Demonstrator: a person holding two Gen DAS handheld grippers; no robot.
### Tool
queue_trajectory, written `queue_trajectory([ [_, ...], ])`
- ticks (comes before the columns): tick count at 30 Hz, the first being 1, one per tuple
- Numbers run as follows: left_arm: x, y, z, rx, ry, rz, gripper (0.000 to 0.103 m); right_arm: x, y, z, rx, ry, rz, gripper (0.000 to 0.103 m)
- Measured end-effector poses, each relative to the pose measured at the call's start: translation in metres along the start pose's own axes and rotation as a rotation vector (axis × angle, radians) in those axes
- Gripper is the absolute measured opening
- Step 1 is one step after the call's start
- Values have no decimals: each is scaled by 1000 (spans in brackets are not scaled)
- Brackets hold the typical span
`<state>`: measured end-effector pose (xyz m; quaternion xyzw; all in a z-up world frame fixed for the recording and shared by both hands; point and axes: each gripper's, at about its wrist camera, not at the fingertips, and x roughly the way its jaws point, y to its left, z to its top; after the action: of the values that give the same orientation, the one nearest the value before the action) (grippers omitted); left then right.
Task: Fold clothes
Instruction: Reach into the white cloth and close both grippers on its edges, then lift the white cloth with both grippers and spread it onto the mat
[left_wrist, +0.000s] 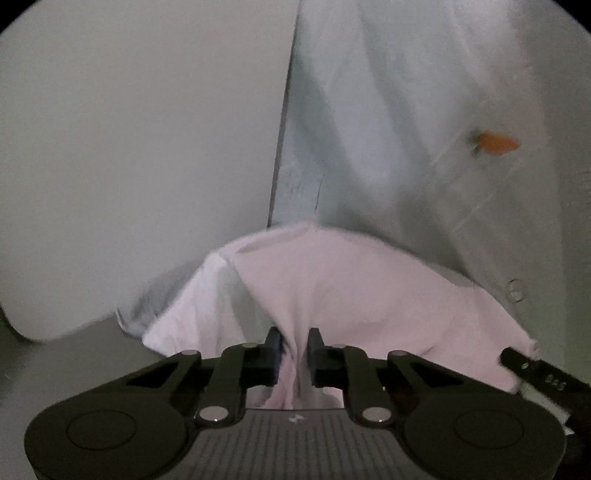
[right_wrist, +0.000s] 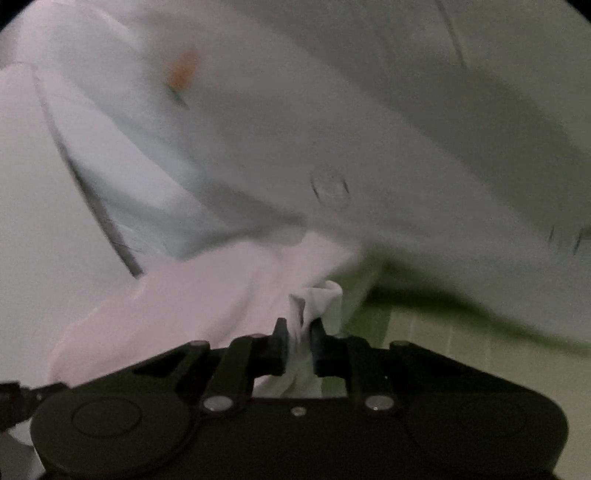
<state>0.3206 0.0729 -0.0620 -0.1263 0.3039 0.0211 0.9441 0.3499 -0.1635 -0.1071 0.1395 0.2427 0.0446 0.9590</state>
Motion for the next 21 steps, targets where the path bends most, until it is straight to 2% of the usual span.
queue_trajectory([
  [7,-112,-2,5,54,-135,-66,13,-123,32,4,-140,-183,-13,11],
  [12,-197,-5,-26,104,-138,-164,13,-228,36,-17,-207,-294,-64,11],
  [14,-224,-10,-46,137,-110,-213,13,-264,25,-31,-199,-299,-103,11],
  [17,-248,-20,-85,182,-5,-294,14,-305,-1,-55,-169,-269,-173,11],
  [19,-250,-30,-116,209,112,-330,15,-324,-24,-73,-140,-227,-230,11],
  [21,-248,-39,-148,232,232,-357,18,-333,-48,-91,-119,-148,-284,12],
])
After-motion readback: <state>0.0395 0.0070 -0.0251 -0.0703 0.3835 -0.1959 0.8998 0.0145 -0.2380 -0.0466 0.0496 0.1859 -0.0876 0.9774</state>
